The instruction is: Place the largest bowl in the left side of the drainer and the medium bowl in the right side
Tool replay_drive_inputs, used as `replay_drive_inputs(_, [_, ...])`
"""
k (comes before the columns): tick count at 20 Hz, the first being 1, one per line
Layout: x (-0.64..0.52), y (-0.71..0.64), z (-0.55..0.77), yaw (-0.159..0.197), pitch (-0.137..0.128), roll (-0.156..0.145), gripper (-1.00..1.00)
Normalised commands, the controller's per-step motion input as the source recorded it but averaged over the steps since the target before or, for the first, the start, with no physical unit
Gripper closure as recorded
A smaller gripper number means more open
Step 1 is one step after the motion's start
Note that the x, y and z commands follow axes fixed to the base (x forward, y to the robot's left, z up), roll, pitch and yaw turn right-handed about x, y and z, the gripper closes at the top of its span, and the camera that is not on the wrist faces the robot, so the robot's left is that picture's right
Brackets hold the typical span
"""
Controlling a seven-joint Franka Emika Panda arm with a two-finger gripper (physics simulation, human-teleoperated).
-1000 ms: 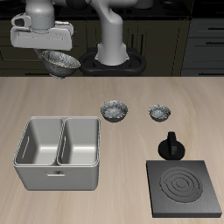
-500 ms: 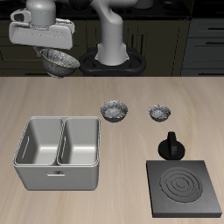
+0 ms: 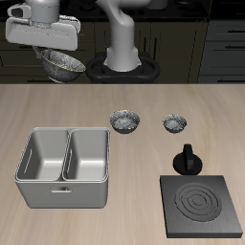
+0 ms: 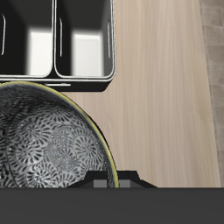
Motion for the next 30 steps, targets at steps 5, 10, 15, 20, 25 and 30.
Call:
replay_drive_inputs(5, [0.33,-0.05,0.17,0.013,0.014,-0.026,1.00])
replay_drive_inputs(10, [0.56,0.03,0.07,-0.023,0.040,-0.050,1.00])
replay_drive_inputs(15, [0.47,0.14,0.00,0.011,0.022,-0.035,1.00])
replay_drive_inputs(20, [0.33,0.10,-0.04,-0.006,0.024,-0.020,1.00])
replay_drive_inputs(25, [0.36,0.28,0.03,0.019,-0.005,0.018,1.00])
replay_drive_inputs(30, [0.37,0.00,0.01,-0.004,-0.007,-0.033,1.00])
